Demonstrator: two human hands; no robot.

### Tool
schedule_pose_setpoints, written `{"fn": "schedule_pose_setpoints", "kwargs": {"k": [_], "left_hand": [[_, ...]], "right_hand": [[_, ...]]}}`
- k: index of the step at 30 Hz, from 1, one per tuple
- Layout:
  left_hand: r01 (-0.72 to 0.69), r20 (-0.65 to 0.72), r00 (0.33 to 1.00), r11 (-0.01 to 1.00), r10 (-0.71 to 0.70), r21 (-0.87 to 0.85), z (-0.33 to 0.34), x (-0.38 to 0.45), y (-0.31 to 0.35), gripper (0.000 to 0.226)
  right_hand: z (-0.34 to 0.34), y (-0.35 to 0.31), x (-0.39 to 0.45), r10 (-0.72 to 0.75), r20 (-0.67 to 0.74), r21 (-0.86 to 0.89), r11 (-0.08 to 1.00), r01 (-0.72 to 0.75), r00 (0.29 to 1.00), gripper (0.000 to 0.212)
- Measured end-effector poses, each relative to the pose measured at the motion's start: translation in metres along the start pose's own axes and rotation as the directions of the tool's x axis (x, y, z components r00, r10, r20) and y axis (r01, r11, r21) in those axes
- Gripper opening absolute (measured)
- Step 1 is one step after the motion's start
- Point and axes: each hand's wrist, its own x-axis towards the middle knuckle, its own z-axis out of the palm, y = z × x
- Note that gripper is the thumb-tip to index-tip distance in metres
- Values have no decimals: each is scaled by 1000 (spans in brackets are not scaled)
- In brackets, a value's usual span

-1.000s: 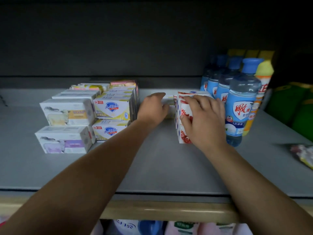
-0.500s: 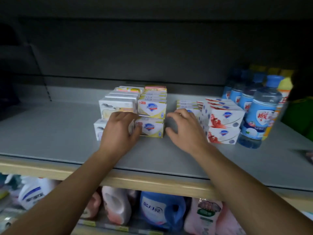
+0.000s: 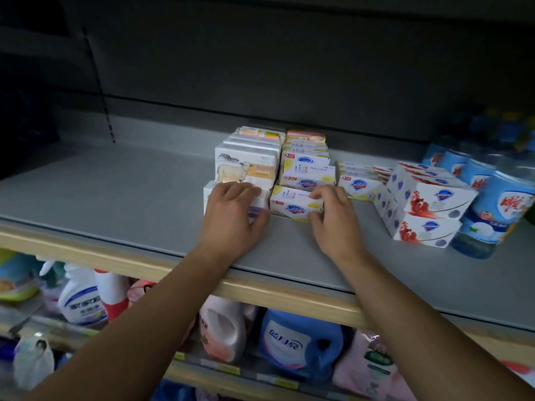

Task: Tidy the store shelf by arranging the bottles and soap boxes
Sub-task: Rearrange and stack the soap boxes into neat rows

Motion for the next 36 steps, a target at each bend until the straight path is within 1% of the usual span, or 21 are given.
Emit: {"fn": "schedule_pose_setpoints", "kwargs": {"k": [2,4,6,8,10,13,16,18,20,22,24,25,26,27,30,31,32,33,34,35,36], "left_hand": [[0,8,1000,1000,0,3,0,0,1,42],[2,16,1000,1000,-2,5,-1,0,1,43],[5,18,1000,1000,-5,3,-3,0,2,45],[0,14,1000,1000,0,-8,-4,-1,5,48],[-13,-1,1000,1000,13,-19,-5,-1,7,48],[-42,-50,998,998,40,-37,-7,-2,10,39],[-122,-106,988,990,114,-70,-7,-4,14,28],[-161,-105,983,983,152,-85,-9,-6,16,27],[-199,-100,977,975,189,-102,-11,-8,18,30],[-273,-86,961,951,263,-148,-15,-10,21,39],[-313,-1,947,917,323,-249,-19,-14,24,58],[-294,52,944,903,325,-315,-20,-16,25,66],[-248,103,946,891,307,-380,-21,-18,27,71],[-183,143,952,879,270,-440,-20,-20,31,74],[76,205,977,811,56,-580,-15,-26,46,70],[173,238,971,764,-26,-622,-12,-25,49,67],[265,281,955,698,-94,-666,-11,-23,49,63],[341,325,935,617,-144,-709,-10,-22,49,59],[401,363,914,546,-182,-736,-11,-20,47,60],[439,388,897,508,-209,-741,-11,-19,45,65],[468,407,883,500,-232,-729,-13,-19,43,70]], "right_hand": [[-2,0,1,22,-11,76,997,-21,1000,32],[-4,-2,3,60,0,198,978,-59,998,31],[-6,-5,3,120,18,335,935,-119,993,30],[-10,-8,-1,166,38,432,887,-167,985,30],[-14,-9,-6,190,59,478,856,-195,980,28],[-21,-11,-13,219,64,512,830,-221,974,24],[-26,-13,-20,213,63,545,811,-212,975,24],[-28,-15,-25,213,70,560,800,-215,975,28],[-29,-16,-29,247,69,582,777,-240,966,31],[-31,-16,-32,318,59,626,727,-283,946,29],[-33,-16,-34,407,77,716,613,-335,910,24],[-35,-17,-35,442,112,767,531,-360,890,22],[-37,-16,-36,464,155,801,458,-385,872,19],[-39,-15,-37,473,195,817,407,-409,859,18],[-49,-9,-44,422,310,853,272,-446,852,14],[-51,-7,-46,378,342,874,209,-439,860,14],[-53,-5,-49,324,361,887,170,-429,875,14],[-54,-4,-51,270,368,891,171,-421,890,16],[-53,-4,-53,229,372,885,206,-418,899,18],[-52,-4,-54,207,376,872,251,-421,903,18],[-51,-5,-55,207,377,855,297,-425,903,15]]}}
